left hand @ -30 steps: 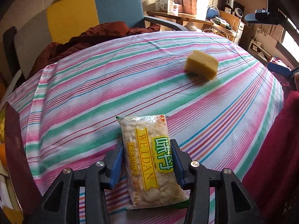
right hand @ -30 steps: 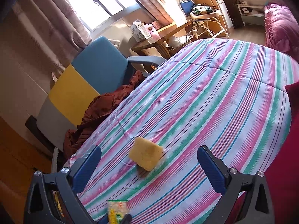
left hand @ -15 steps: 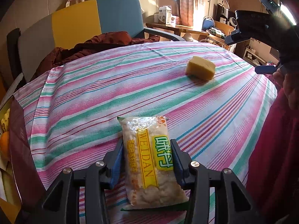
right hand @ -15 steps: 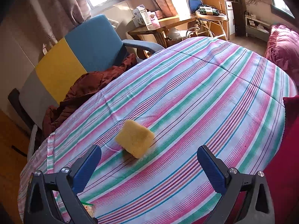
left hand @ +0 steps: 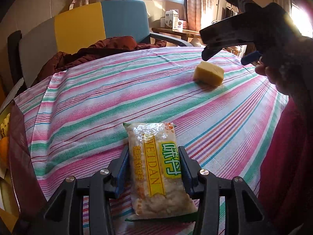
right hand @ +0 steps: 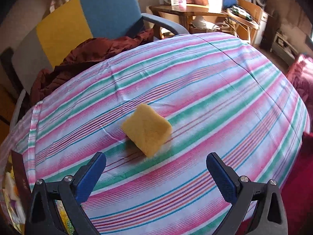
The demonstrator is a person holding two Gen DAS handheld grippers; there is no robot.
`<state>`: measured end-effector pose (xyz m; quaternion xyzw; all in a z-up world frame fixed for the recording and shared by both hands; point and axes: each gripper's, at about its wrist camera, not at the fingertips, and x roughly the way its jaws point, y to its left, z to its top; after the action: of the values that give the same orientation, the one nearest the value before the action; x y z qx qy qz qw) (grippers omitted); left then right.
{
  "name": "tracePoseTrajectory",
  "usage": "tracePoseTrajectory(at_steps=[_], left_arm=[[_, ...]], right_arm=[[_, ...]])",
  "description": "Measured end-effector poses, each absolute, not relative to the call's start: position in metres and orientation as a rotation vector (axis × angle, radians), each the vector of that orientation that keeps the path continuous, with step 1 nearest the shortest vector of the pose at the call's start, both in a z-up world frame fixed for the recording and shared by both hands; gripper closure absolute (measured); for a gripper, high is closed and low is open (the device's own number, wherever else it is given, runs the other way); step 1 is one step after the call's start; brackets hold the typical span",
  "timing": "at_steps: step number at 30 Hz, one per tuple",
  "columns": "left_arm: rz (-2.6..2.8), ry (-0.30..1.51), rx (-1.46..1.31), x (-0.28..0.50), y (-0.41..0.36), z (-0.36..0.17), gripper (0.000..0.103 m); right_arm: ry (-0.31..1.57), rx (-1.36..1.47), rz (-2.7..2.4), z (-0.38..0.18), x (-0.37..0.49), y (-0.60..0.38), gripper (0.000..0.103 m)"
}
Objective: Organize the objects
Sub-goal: 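Grasp the WEIDAN biscuit packet with the left tool while the right tool grasps the small yellow sponge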
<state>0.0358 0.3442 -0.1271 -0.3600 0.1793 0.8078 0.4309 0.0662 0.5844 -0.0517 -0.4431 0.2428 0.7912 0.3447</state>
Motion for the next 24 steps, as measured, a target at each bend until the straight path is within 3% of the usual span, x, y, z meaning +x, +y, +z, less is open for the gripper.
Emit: tracePoseTrajectory(at_steps=[3,6,17,19,21,24], left_arm=[[2.011,0.435,-0.904,0.036,0.344,-0.128,0.055],[2.009,0.426,-0.908,0.035,0.344,-0.128,0.055],[2.019,0.418,-0.913,0.034,0.347,-0.128,0.055],[2.018,0.415,-0.915,0.034,0.347,-0.128,0.055],[2.017,0.414,-0.917,0.034,0.347,-0.128,0.055],[2.018,0.416,-0.915,0.034,0.346,-0.128,0.056]], right_arm=[[0.4,-1.225,2.076,-0.052,0.033,0.584,0.0],[0.285,-1.261,2.096,-0.061,0.015,0.59,0.0],[0.315,-1.363,2.099,-0.094,0.003,0.612,0.0],[0.317,-1.394,2.096,-0.099,0.001,0.611,0.006],[0.309,-1.421,2.098,-0.102,0.0,0.609,0.024],[0.285,-1.429,2.101,-0.103,0.001,0.606,0.037]])
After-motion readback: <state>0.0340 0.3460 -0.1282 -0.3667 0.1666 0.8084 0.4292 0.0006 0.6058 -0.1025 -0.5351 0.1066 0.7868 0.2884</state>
